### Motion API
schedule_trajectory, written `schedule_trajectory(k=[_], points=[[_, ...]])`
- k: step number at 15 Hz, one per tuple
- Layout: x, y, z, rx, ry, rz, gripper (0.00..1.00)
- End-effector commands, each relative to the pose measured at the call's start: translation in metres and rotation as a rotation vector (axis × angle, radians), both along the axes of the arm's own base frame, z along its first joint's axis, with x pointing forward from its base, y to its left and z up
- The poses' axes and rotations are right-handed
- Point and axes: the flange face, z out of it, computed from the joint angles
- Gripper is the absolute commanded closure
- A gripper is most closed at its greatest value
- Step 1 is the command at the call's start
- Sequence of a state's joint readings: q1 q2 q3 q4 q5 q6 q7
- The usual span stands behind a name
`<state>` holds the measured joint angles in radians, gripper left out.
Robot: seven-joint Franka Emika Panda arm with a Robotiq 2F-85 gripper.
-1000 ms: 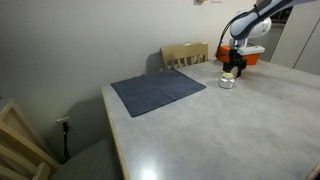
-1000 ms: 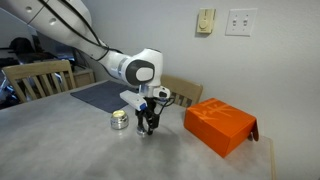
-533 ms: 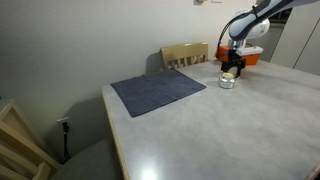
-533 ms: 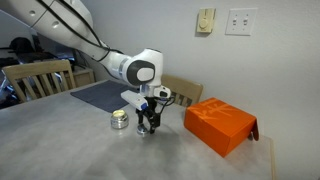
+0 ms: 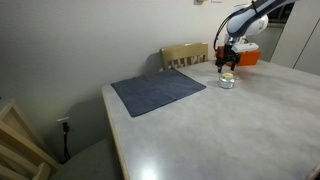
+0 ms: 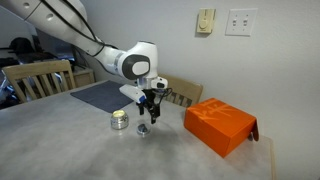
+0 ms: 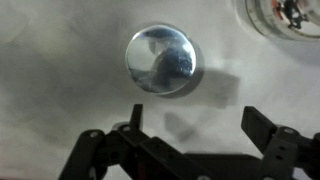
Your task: Pick up the lid, close the container, open the container again and close it again before putting the lid back down
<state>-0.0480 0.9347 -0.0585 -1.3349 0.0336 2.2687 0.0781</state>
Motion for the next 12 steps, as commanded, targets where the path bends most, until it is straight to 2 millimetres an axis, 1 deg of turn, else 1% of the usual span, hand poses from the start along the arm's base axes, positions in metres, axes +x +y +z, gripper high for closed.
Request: schedule_trajectory(k=[1, 3, 6, 9, 12], points=[[-0.013, -0.001, 0.017, -0.025, -0.042, -0.032, 0.0], [-0.018, -0.005, 0.021, -0.021, -0.052, -0.058, 0.0], [-0.026, -0.017, 0.021, -0.005, -0.043, -0.096, 0.0], [-0.031, -0.022, 0.013, 0.014, -0.012, -0.096, 0.0], [-0.032, -0.019, 0.0, 0.027, 0.023, -0.081, 0.0]])
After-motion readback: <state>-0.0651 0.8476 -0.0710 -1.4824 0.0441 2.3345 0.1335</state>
